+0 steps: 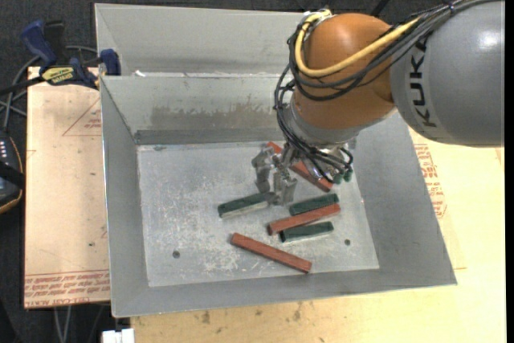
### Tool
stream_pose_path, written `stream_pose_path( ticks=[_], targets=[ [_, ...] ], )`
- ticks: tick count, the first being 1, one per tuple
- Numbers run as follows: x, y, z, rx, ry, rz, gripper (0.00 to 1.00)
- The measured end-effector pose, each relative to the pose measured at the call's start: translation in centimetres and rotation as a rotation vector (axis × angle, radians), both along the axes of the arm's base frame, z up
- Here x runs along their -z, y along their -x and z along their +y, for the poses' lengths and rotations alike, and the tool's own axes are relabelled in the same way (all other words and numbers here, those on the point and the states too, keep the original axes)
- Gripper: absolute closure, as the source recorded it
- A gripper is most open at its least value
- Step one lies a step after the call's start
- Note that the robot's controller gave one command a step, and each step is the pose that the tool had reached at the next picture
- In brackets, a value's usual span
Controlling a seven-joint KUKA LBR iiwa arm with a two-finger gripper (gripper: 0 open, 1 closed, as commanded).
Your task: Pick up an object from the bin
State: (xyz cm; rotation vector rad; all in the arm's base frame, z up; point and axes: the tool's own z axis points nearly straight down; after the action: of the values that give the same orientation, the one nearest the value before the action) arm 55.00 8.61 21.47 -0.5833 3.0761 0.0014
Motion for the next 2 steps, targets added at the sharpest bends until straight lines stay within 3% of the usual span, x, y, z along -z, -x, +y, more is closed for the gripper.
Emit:
stream_pose_path(
  ticks=[1, 2],
  targets=[
    [0.5, 0.1, -0.1, 0.002, 0.001, 0.008, 0.00],
    [14.8, -5.6, 0.9, -0.190, 0.002, 0.012, 0.00]
  ],
)
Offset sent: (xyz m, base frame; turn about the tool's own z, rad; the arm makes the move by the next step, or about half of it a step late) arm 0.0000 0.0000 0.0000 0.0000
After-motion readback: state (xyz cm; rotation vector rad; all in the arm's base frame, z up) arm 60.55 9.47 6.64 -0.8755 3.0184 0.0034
